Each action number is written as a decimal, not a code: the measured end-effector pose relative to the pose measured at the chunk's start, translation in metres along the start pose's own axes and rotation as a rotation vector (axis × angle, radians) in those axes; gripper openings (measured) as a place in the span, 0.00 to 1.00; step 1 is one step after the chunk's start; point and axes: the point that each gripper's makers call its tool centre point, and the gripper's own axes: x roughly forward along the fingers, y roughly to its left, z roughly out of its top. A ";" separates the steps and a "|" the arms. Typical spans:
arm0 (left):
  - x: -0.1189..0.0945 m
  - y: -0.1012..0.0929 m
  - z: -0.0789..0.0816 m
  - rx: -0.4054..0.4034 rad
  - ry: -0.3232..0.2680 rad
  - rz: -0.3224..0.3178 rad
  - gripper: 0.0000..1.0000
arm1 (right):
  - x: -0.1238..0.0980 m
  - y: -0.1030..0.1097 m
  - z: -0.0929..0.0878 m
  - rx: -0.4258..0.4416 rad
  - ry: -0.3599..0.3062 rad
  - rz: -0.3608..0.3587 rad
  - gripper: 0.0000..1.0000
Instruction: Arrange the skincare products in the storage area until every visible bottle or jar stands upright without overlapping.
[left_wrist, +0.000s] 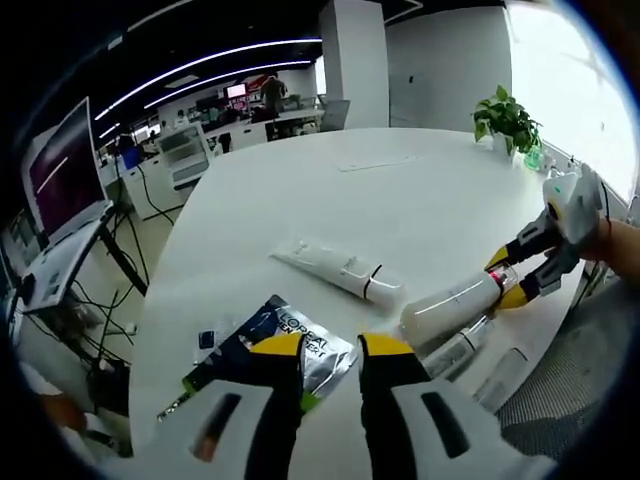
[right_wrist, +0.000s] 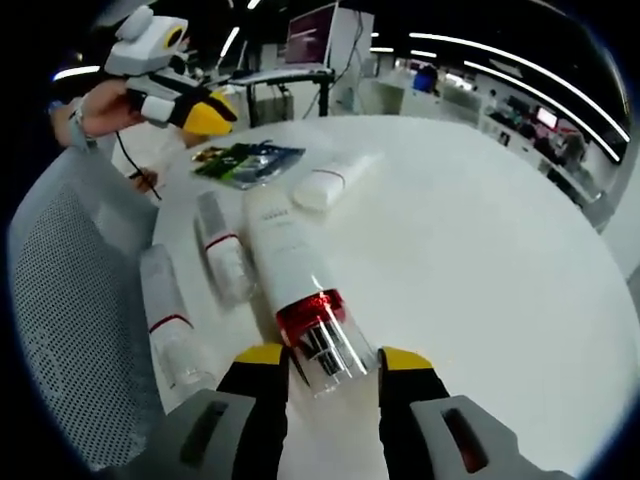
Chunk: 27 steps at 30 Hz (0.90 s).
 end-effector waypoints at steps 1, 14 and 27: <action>0.000 0.000 0.000 0.001 0.001 0.001 0.23 | 0.000 0.000 0.000 -0.002 0.002 0.001 0.34; 0.001 -0.001 -0.003 0.022 0.017 0.004 0.23 | 0.000 0.000 -0.001 -0.002 0.016 0.001 0.34; 0.004 -0.004 -0.006 0.053 0.037 0.013 0.23 | -0.001 0.000 0.000 -0.017 0.019 -0.003 0.35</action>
